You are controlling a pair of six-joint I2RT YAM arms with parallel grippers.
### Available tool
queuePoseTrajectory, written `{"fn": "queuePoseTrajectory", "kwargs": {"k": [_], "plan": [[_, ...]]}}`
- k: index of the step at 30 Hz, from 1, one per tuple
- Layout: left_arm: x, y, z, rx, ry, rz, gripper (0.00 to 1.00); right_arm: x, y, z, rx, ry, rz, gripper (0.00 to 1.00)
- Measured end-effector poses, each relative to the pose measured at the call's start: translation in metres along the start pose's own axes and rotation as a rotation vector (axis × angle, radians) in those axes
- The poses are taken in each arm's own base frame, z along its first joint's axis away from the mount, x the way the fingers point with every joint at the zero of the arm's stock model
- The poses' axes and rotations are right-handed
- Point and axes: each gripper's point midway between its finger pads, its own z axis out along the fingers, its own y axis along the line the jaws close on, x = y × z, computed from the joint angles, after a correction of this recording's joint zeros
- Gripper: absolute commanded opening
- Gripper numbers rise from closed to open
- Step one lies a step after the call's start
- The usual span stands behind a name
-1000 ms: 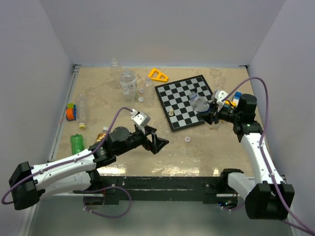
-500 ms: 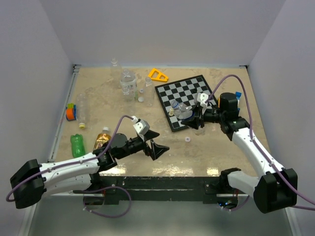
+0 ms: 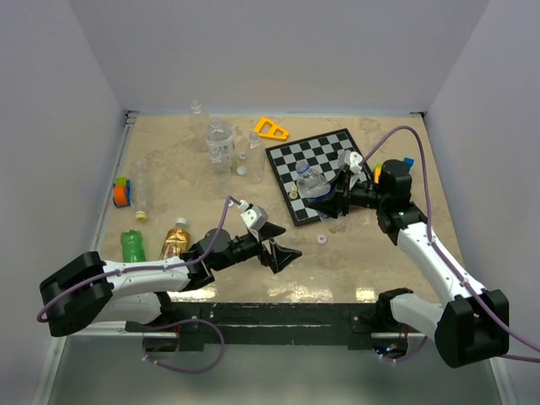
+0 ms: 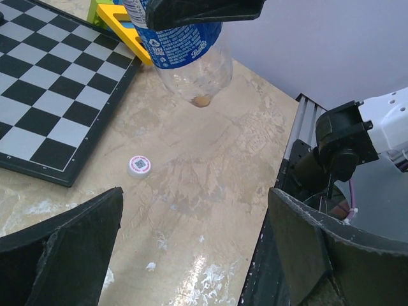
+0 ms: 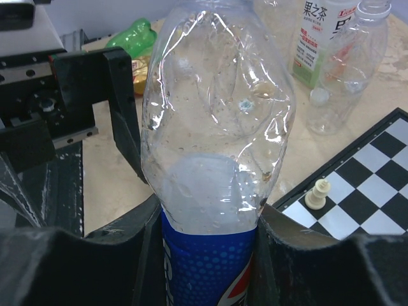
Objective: Unscrew the bottle caps
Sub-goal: Place the plastic bottle at the center of the board.
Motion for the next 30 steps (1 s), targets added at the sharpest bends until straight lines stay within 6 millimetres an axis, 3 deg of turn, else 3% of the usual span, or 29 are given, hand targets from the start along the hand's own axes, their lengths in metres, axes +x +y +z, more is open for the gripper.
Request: {"fn": "queuePoseTrajectory", "kwargs": {"k": [21,30], "plan": [[0.006,-0.005,0.017,0.002,-0.008,0.001,0.98,-0.006,0.003,0.002,0.01,-0.057,0.14,0.17],[-0.001,-0.007,0.021,-0.002,-0.024,0.006,0.99,-0.007,0.001,-0.002,0.023,-0.081,0.208,0.17]]}}
